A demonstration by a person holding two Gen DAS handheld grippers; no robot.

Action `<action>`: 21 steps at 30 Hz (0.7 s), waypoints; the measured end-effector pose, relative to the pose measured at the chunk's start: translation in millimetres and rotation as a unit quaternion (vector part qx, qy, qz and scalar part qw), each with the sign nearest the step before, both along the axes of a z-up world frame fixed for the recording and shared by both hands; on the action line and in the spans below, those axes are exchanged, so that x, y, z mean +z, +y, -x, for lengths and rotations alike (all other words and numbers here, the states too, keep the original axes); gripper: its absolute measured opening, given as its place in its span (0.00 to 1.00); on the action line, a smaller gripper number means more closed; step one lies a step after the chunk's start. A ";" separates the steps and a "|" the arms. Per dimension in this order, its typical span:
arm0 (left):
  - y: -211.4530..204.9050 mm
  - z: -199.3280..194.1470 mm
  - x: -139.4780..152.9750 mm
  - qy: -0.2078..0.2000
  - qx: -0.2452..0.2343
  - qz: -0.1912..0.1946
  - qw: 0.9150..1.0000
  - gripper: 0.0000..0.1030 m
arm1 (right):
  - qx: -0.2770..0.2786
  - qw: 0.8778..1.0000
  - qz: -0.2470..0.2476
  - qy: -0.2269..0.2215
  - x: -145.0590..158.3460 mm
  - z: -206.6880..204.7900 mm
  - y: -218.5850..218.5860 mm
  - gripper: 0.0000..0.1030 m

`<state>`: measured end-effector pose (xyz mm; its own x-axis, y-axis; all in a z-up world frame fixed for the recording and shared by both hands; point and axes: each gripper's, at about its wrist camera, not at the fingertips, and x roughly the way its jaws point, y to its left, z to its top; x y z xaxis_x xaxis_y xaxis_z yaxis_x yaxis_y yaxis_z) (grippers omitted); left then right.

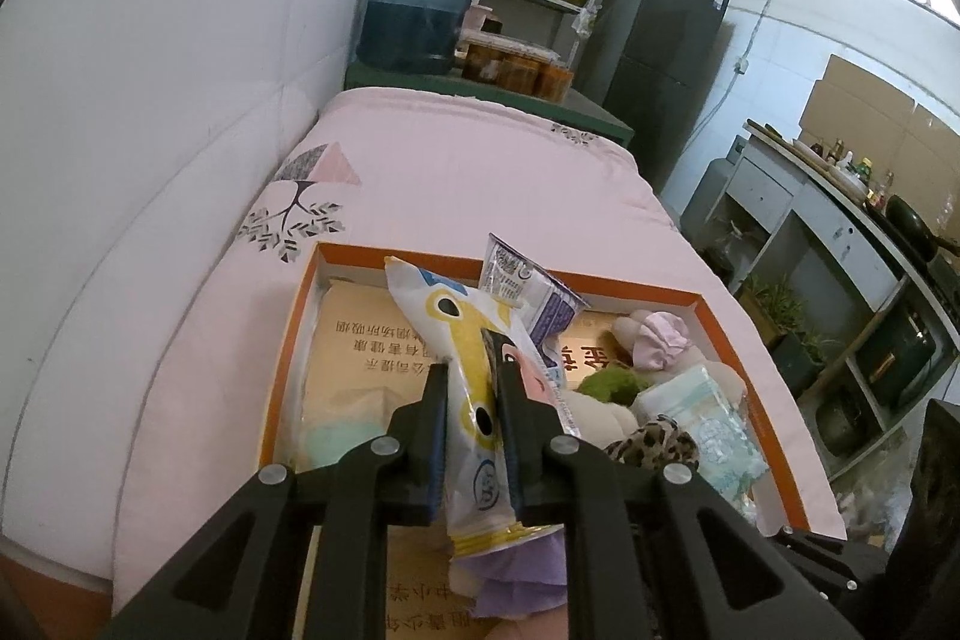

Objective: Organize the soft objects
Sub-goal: 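Lower the wipes pack into the box with the left gripper while the right lowers the cloth and opens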

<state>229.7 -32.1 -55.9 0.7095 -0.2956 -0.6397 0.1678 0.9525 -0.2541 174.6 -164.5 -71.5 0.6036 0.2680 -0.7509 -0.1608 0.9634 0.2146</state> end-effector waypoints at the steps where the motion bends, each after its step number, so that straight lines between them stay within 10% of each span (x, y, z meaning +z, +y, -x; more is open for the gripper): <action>1: 0.8 -0.5 -0.2 0.000 0.000 0.002 1.000 0.17 | 0.000 1.000 0.000 0.000 0.0 0.1 0.1 0.19; 8: 2.7 -2.9 -2.3 0.009 0.005 0.001 1.000 0.25 | 0.002 1.000 -0.004 -0.007 -0.3 3.1 -0.2 0.24; 13: 1.2 -1.0 -2.8 0.008 0.005 -0.009 1.000 0.49 | 0.002 1.000 -0.001 -0.013 2.5 6.0 1.5 0.32; 21: 1.2 5.2 8.8 -0.012 0.006 -0.004 1.000 0.53 | 0.001 1.000 -0.003 -0.024 10.4 11.4 0.3 0.48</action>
